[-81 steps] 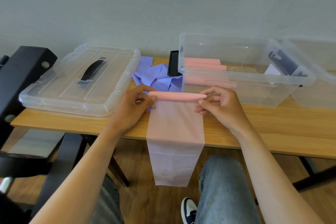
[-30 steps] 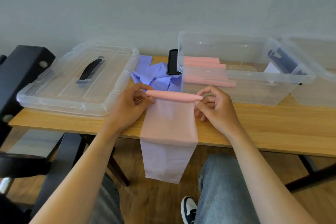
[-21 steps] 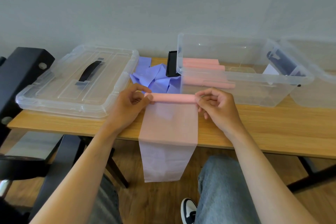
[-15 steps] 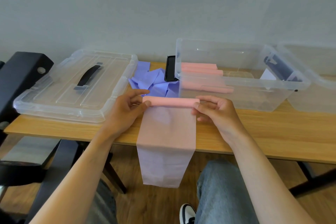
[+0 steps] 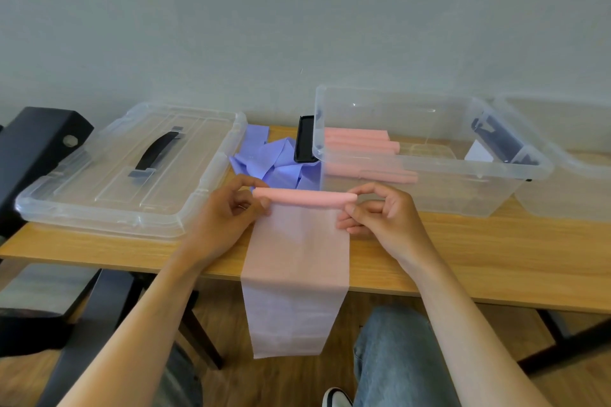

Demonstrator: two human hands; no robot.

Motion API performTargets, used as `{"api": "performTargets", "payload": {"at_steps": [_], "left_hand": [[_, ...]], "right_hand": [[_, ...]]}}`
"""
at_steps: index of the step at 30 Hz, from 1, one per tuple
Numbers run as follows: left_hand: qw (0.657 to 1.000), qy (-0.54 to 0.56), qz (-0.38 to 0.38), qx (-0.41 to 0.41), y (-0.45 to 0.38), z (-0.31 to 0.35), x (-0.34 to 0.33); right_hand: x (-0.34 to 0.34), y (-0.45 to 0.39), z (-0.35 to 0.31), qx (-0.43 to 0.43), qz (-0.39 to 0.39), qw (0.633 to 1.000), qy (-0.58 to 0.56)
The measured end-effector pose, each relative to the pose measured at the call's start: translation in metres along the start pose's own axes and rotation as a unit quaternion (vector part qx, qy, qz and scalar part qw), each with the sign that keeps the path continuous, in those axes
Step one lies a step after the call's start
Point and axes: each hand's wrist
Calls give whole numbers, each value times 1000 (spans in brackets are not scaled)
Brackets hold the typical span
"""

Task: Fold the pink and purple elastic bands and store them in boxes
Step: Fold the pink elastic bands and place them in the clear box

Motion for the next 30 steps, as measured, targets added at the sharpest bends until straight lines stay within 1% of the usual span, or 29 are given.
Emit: {"api": "performTargets", "payload": {"at_steps": [5, 7, 10, 14, 19, 21, 24, 28, 30], "left_hand": [[1000, 15, 4, -11, 1, 1, 0], [1000, 18, 7, -7, 0, 0, 1], [999, 30, 18, 5, -2, -4, 2], [999, 35, 3, -1, -3, -6, 3], [999, -38, 13, -12, -1, -3, 0], [998, -52, 12, -14, -2, -3, -2], [999, -39, 9, -20, -1, -1, -2], [1000, 0, 7, -25, 1, 0, -1], [999, -4, 11, -30, 1, 2, -1]], "right_hand": [[-2, 1, -2, -37, 15, 995, -87], [-2, 0, -1, -39, 27, 994, -94], [-2, -2, 4, -27, 31, 998, -53], [1, -4, 8, -8, 23, 998, 56], [3, -6, 8, 24, 27, 988, 149], [2, -6, 7, 30, 20, 987, 158], [0, -3, 6, 24, 14, 993, 116], [-4, 1, 1, -22, 48, 998, -39], [-4, 1, 1, -31, 61, 995, -71]]}}
Point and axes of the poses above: each hand's wrist, its own y-axis away from the middle knuckle, its own x-axis out of the back of the hand, z = x × y, and after that the axes turned 7 degrees about x, right-handed
